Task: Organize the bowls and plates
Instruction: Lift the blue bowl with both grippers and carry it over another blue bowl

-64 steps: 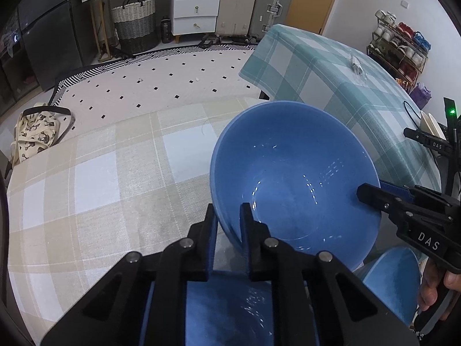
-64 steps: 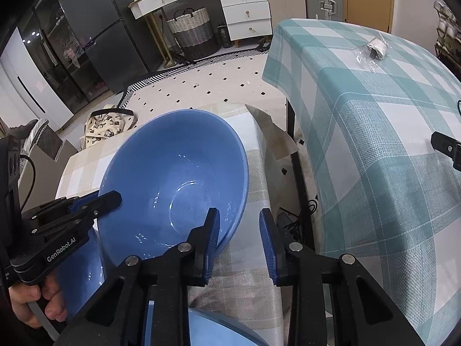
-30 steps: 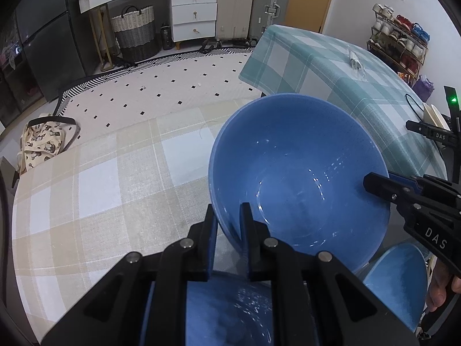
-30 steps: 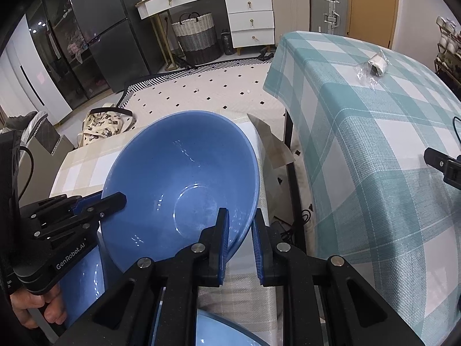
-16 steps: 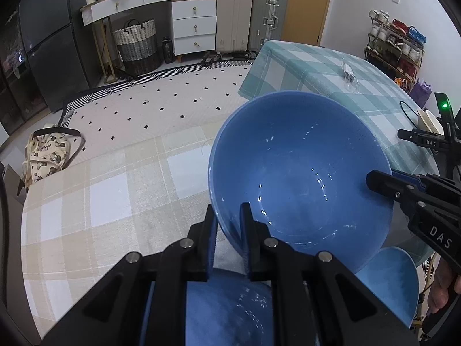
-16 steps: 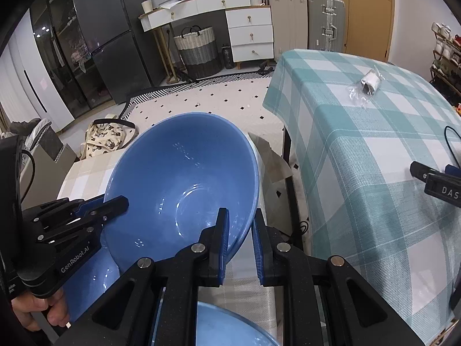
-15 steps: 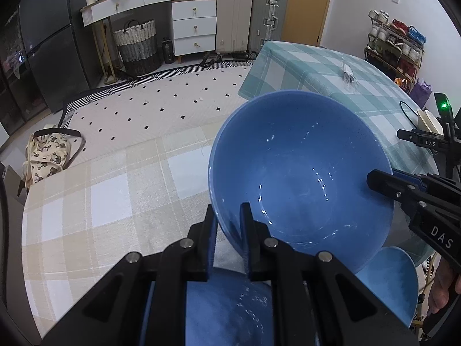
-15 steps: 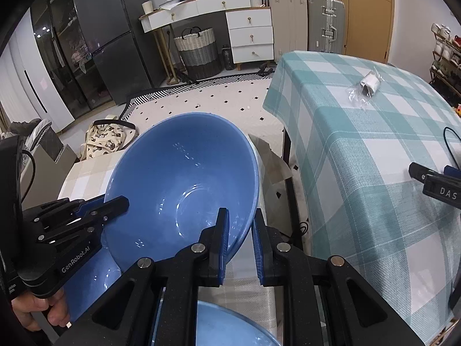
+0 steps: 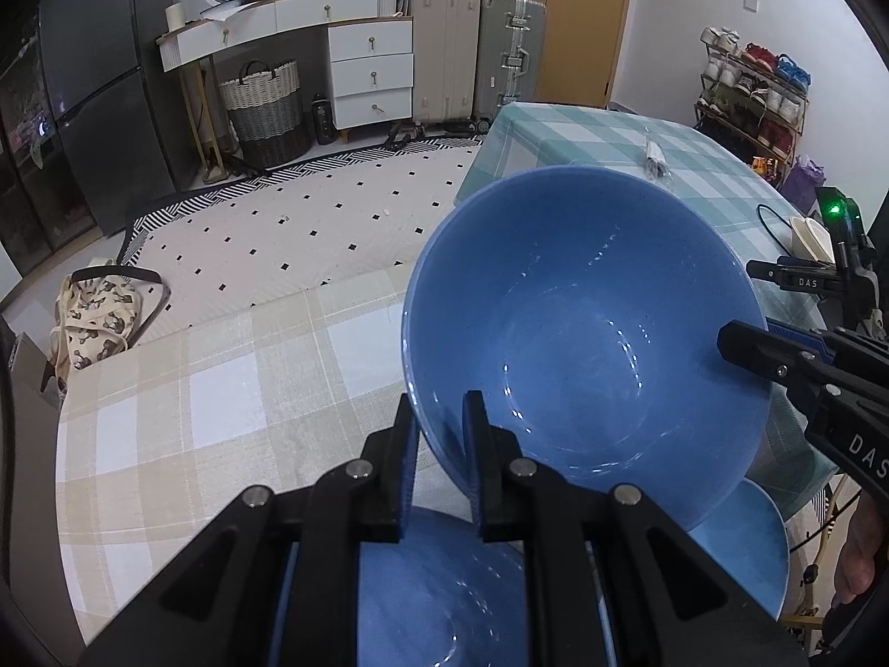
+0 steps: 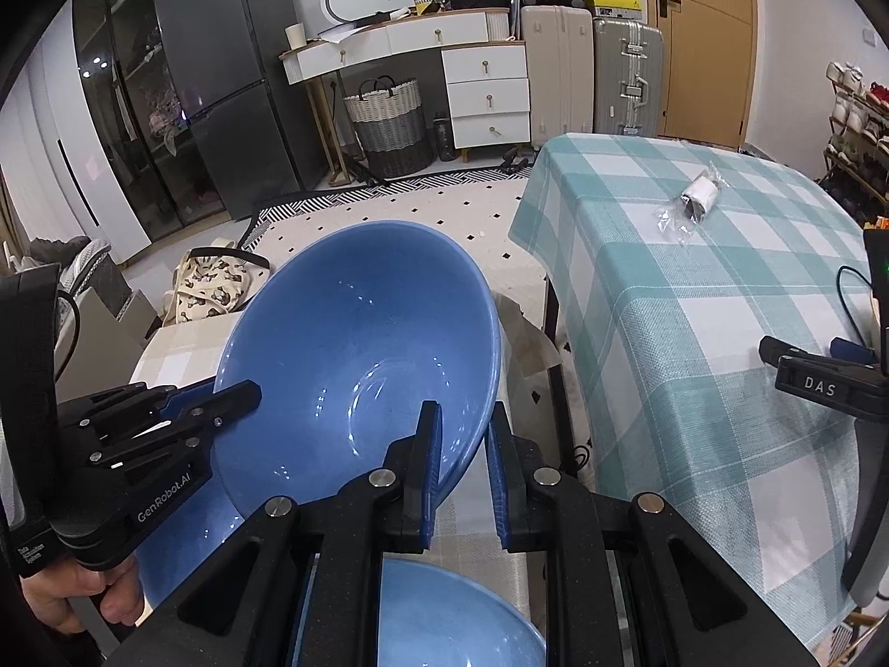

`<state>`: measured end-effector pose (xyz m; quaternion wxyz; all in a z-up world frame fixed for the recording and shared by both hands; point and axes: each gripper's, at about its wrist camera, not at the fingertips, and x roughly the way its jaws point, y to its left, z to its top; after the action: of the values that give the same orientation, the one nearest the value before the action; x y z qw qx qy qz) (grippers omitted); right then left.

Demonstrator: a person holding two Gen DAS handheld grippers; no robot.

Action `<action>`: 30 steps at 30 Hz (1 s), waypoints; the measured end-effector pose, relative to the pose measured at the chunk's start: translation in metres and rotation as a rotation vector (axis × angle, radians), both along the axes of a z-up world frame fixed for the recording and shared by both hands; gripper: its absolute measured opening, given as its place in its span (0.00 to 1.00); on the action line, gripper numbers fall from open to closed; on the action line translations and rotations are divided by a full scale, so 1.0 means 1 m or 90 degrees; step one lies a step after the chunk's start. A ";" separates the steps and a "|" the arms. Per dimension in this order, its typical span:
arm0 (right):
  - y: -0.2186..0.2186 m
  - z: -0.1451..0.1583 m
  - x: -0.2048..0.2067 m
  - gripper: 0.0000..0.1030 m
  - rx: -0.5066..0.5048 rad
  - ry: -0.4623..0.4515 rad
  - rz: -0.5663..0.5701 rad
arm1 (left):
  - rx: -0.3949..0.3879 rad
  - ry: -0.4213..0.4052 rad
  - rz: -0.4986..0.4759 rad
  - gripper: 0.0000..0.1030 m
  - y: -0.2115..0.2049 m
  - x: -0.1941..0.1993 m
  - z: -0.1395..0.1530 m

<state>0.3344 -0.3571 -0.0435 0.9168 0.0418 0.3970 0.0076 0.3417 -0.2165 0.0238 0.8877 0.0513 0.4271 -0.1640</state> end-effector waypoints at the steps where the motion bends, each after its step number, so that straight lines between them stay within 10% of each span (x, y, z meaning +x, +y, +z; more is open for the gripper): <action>1: 0.001 0.002 -0.002 0.15 0.000 -0.002 0.000 | -0.001 -0.001 0.000 0.13 0.000 -0.001 0.001; 30: 0.045 0.040 -0.054 0.15 -0.012 -0.056 0.098 | 0.001 -0.043 0.062 0.14 0.046 -0.067 0.036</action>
<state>0.2808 -0.3117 -0.0031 0.9305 0.0019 0.3583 0.0763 0.2746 -0.1708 0.0602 0.9087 0.0364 0.3987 -0.1183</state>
